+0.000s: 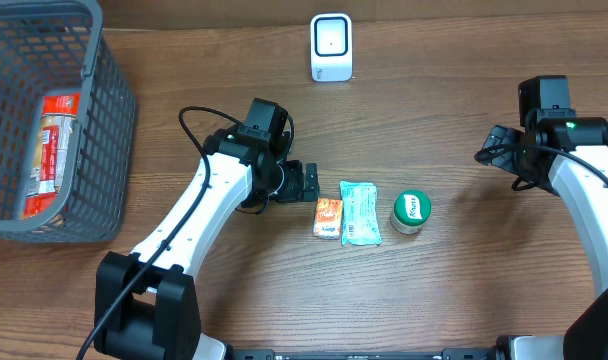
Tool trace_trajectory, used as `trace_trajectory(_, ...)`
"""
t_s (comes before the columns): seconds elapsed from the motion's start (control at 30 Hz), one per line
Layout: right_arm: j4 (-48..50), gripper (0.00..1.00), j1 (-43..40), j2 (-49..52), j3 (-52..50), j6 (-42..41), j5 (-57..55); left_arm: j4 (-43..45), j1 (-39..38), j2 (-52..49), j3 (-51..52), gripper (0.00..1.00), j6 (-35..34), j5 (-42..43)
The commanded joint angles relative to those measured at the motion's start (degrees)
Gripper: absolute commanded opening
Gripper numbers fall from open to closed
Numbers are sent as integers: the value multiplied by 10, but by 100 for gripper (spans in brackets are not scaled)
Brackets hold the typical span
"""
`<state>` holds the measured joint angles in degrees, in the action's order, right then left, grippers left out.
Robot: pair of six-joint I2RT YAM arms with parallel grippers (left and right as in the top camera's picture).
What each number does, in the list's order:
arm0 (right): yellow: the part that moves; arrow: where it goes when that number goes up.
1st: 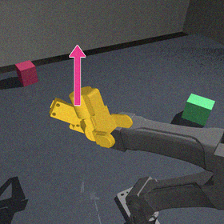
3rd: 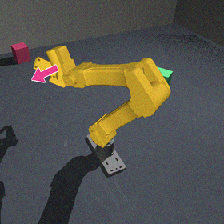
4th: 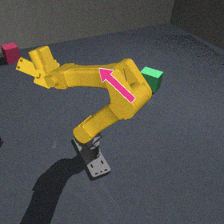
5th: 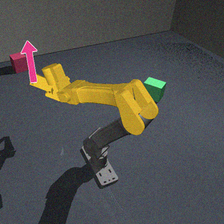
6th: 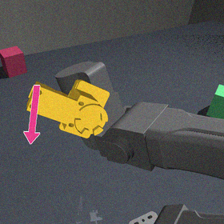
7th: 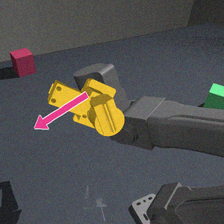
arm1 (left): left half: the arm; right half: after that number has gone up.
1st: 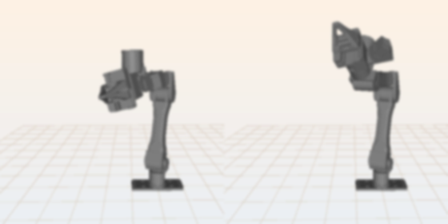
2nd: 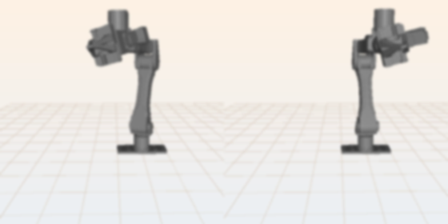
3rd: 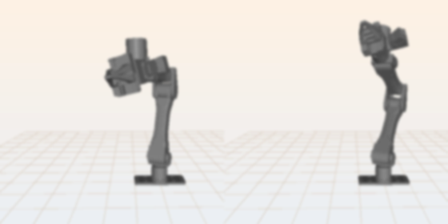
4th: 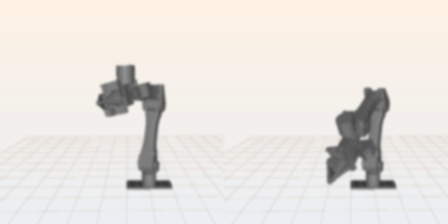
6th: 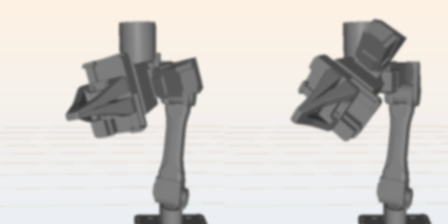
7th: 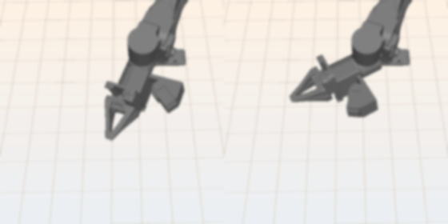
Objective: Scan the item barcode
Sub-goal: 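Withdraw the right gripper back to the right side, then reach the left gripper into the grey basket and grasp snacks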
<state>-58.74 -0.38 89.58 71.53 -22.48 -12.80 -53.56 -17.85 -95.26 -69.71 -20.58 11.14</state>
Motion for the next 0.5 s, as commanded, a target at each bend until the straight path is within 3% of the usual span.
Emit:
trace_trajectory(0.0,1,100,-2,-2,9,2,-9,1,2,3,-6,100,13,-2)
trace_trajectory(0.37,1,100,-2,-2,9,2,-9,2,2,2,-6,100,13,-2)
trace_trajectory(0.47,1,100,-2,-2,9,2,-9,43,2,3,-6,100,13,-2)
